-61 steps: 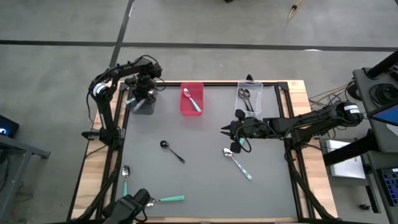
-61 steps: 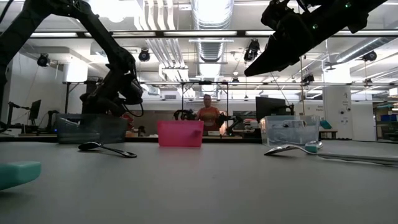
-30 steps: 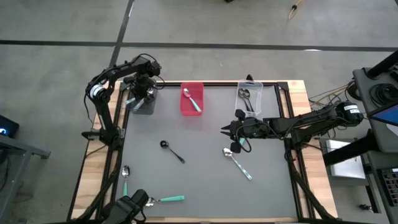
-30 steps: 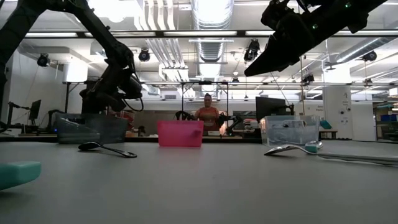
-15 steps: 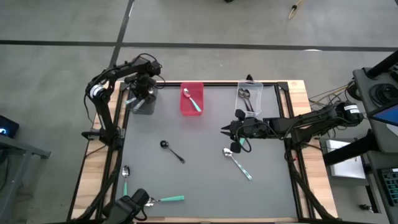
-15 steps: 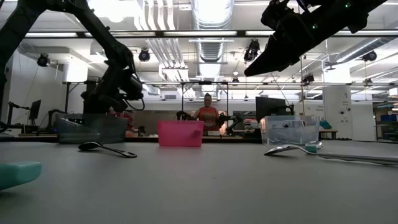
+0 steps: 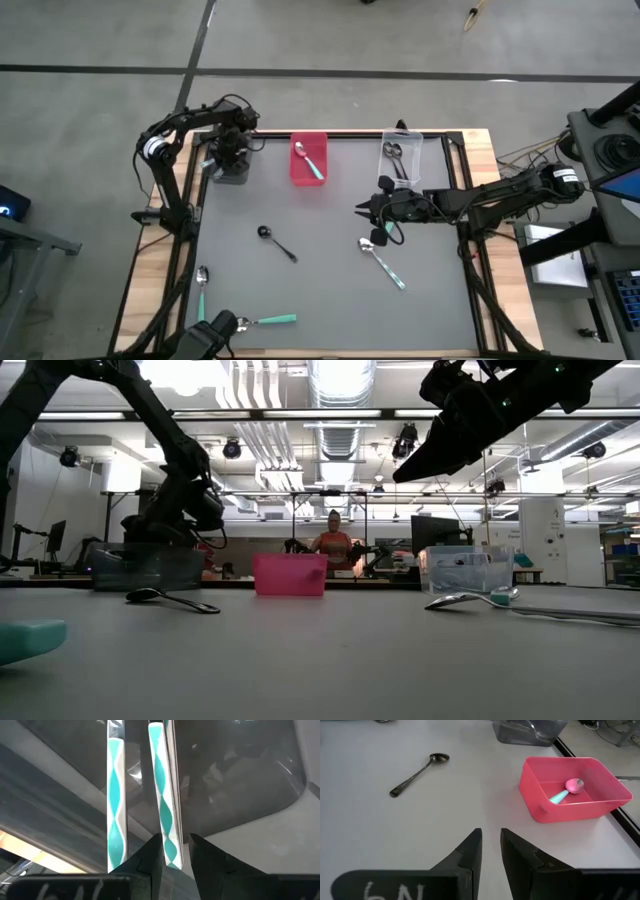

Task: Sort silverware by color (type)
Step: Adjust the patterned spoon on the black bin

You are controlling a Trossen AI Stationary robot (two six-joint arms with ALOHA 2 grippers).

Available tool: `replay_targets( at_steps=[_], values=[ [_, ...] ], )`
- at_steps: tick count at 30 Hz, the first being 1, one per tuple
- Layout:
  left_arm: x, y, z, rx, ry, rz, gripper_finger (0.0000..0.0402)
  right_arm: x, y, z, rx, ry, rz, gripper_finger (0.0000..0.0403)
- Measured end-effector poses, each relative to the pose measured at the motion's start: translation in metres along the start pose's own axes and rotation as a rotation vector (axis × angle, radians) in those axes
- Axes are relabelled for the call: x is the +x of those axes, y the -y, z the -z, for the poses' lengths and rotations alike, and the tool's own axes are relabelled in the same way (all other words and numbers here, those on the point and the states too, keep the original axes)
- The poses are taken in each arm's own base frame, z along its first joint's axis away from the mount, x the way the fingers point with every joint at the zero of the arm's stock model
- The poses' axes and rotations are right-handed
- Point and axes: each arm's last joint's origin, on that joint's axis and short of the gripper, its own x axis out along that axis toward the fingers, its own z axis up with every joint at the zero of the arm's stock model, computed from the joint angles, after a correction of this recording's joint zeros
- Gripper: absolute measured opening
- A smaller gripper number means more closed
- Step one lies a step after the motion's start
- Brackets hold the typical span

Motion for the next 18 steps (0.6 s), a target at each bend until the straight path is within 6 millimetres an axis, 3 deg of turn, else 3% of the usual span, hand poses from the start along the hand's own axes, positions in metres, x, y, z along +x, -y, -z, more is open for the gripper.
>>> replay_targets(
  at_steps=[10,18],
  values=[
    [-0.014,-0.005,-0.005,-0.016,0.045,-0.033,0.0008,0.000,0.000,0.000,0.000,0.000,0.000,0.0061],
    [-0.025,-0.006,-0.003,-0.022,0.027,-0.024,0.0000,0.000,0.000,0.000,0.000,0.001,0.000,0.0061]
  ],
)
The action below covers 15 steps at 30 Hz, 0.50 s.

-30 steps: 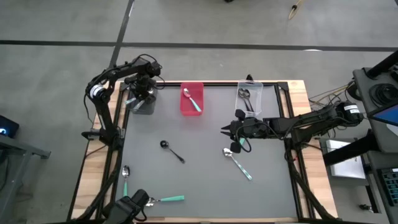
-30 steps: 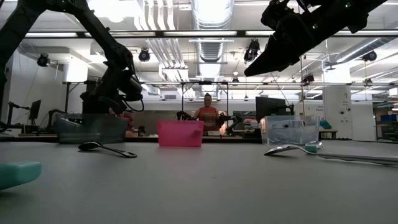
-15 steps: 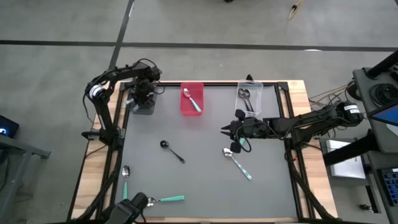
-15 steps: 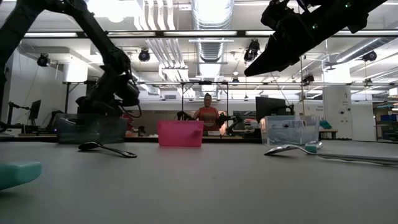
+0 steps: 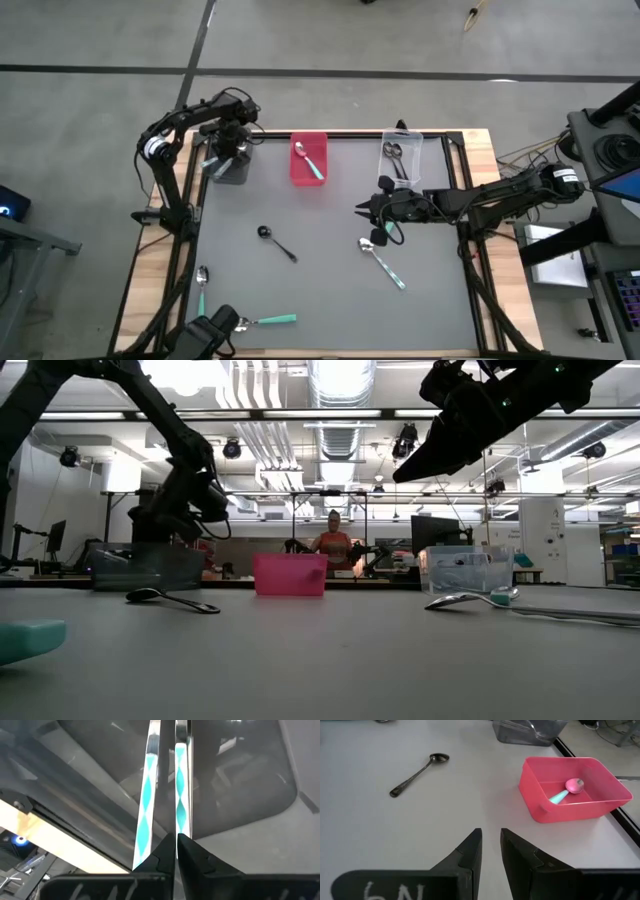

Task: Sort silverware by color (type)
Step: Adjust the patterned spoon on the black bin

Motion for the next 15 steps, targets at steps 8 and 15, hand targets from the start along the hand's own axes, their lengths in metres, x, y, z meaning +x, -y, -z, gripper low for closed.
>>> replay_targets(
  at_steps=[8,15],
  values=[
    [0.000,-0.001,0.002,-0.014,-0.009,-0.048,0.0002,0.000,0.000,0.000,0.000,0.000,0.000,0.0061],
    [-0.012,-0.005,0.009,-0.014,0.011,-0.075,0.0027,0.000,0.000,0.000,0.001,0.000,0.000,0.0061]
  ],
)
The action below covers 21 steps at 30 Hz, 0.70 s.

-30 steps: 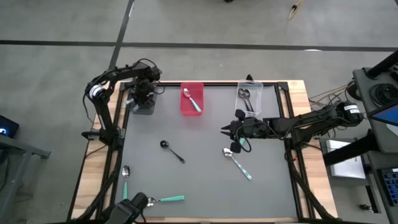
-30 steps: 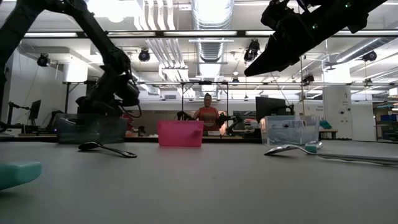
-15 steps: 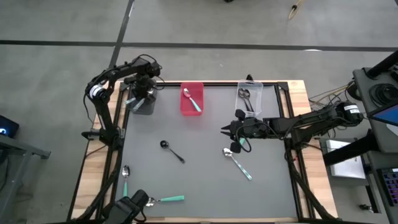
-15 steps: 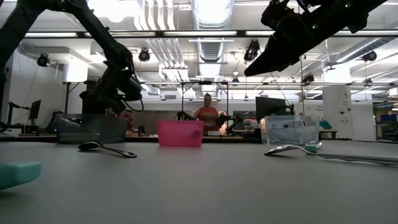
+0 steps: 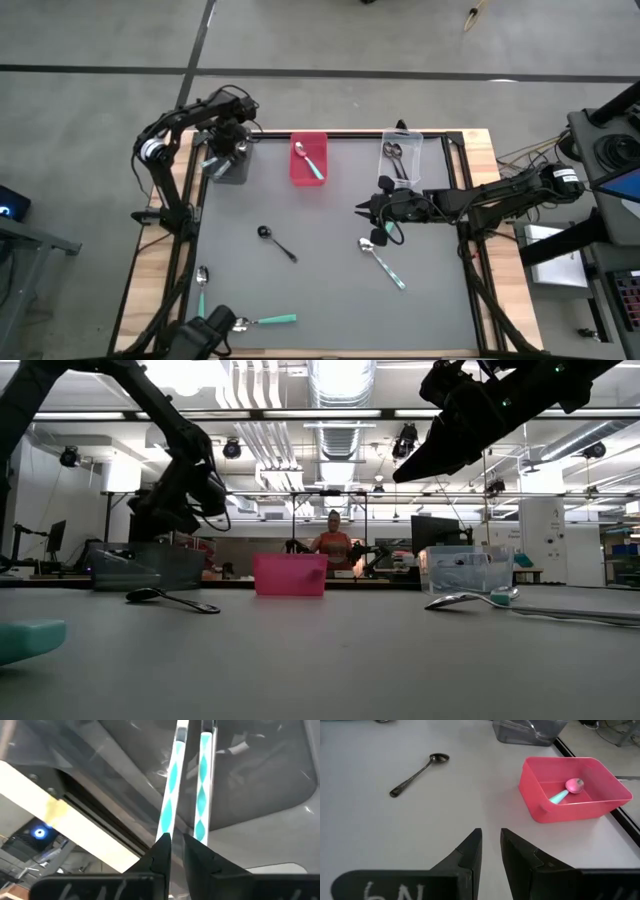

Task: Sort silverware by color (type)
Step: Adjust the patterned spoon on the black bin

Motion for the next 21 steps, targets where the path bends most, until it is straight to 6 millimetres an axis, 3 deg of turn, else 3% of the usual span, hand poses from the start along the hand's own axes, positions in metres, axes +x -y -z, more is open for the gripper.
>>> replay_targets(
  at_steps=[11,21],
  values=[
    [0.0029,-0.0004,-0.0006,0.013,0.031,0.010,0.0097,0.0000,0.0000,0.0001,0.002,-0.001,0.000,0.0061],
    [0.0065,0.0004,-0.0039,0.009,0.041,0.010,0.0100,0.0000,0.0000,0.0000,0.002,0.000,0.000,0.0061]
  ],
)
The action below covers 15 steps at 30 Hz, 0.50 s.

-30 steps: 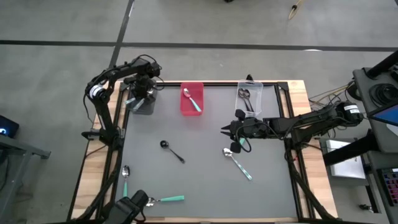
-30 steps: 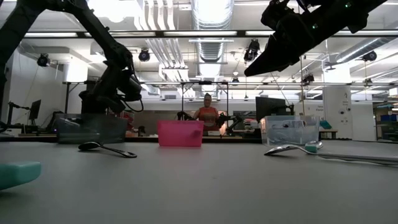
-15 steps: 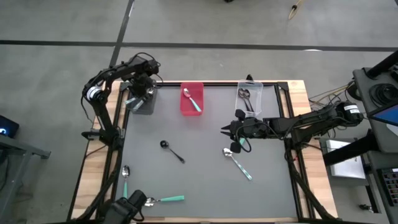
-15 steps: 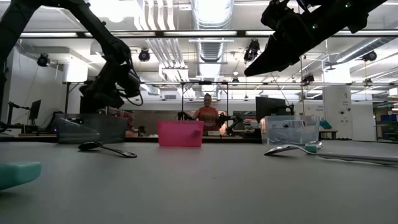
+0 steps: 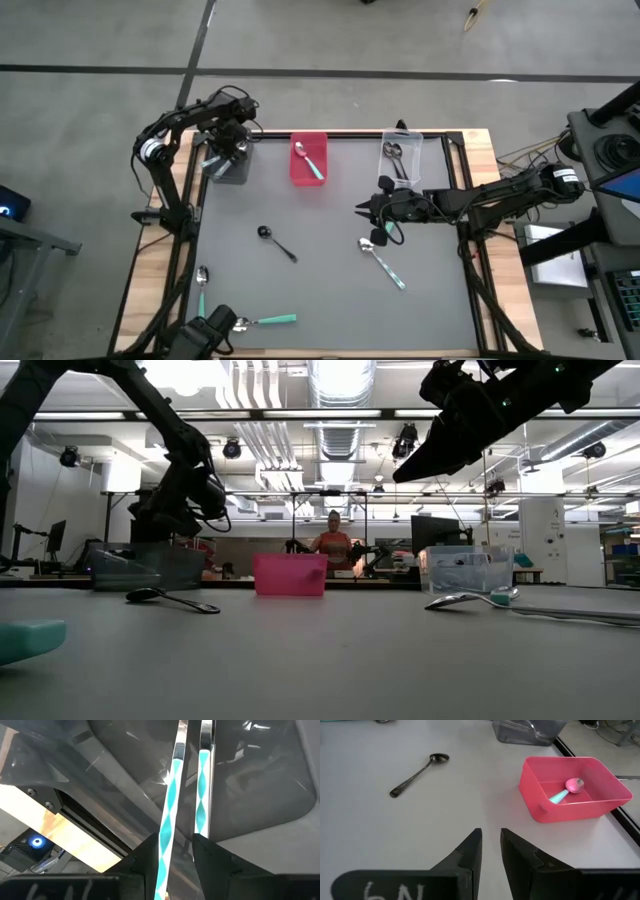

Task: Sort silverware by color (type)
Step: Adjust the patterned spoon on the black bin

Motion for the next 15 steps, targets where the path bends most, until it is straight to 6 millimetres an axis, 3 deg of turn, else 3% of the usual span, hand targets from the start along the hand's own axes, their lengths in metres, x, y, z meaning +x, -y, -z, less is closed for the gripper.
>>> replay_targets(
  at_steps=[15],
  values=[
    [0.0078,0.0017,-0.0040,-0.013,0.025,-0.003,0.0100,0.0000,0.0000,0.0001,0.008,0.000,0.000,0.0061]
  ],
)
